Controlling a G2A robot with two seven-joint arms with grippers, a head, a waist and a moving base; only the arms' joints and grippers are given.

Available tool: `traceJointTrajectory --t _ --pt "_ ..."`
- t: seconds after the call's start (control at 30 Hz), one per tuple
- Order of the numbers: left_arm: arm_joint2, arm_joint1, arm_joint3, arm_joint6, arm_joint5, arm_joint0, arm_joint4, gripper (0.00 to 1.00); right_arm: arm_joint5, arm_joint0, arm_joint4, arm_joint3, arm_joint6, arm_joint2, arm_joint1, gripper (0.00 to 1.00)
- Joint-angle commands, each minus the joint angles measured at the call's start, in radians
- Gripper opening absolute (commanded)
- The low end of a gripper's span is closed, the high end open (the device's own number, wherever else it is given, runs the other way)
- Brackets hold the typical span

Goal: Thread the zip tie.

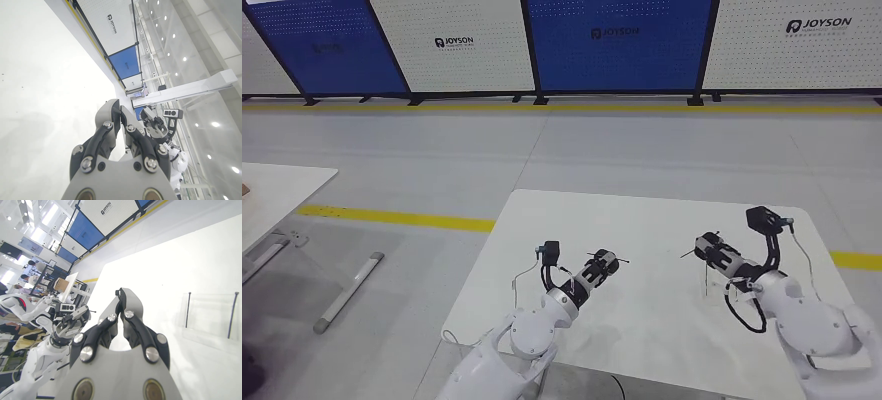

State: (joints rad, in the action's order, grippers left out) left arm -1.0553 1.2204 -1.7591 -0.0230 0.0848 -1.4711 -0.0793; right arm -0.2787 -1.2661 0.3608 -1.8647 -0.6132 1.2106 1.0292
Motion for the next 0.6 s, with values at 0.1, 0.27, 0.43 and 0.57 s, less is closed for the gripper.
traceJointTrajectory --t 0.1,0.27,0.43,0.57 --pt "0.000 0.000 0.000 0.000 0.000 0.000 0.000 0.00 -0.001 0.001 0.002 0.001 -0.001 0.000 0.000 0.00" --pt "0.000 0.000 0.000 0.000 0.000 0.000 0.000 0.00 -0.001 0.001 0.002 0.001 -0.001 0.000 0.000 0.00" --pt "0.012 0.002 0.000 0.002 0.001 0.006 0.018 0.00 -0.001 0.001 0.002 0.001 -0.001 0.000 0.000 0.00" --pt "0.068 0.013 -0.001 0.039 0.018 0.038 0.084 0.00 -0.001 0.001 0.002 0.001 -0.001 0.000 0.000 0.00"
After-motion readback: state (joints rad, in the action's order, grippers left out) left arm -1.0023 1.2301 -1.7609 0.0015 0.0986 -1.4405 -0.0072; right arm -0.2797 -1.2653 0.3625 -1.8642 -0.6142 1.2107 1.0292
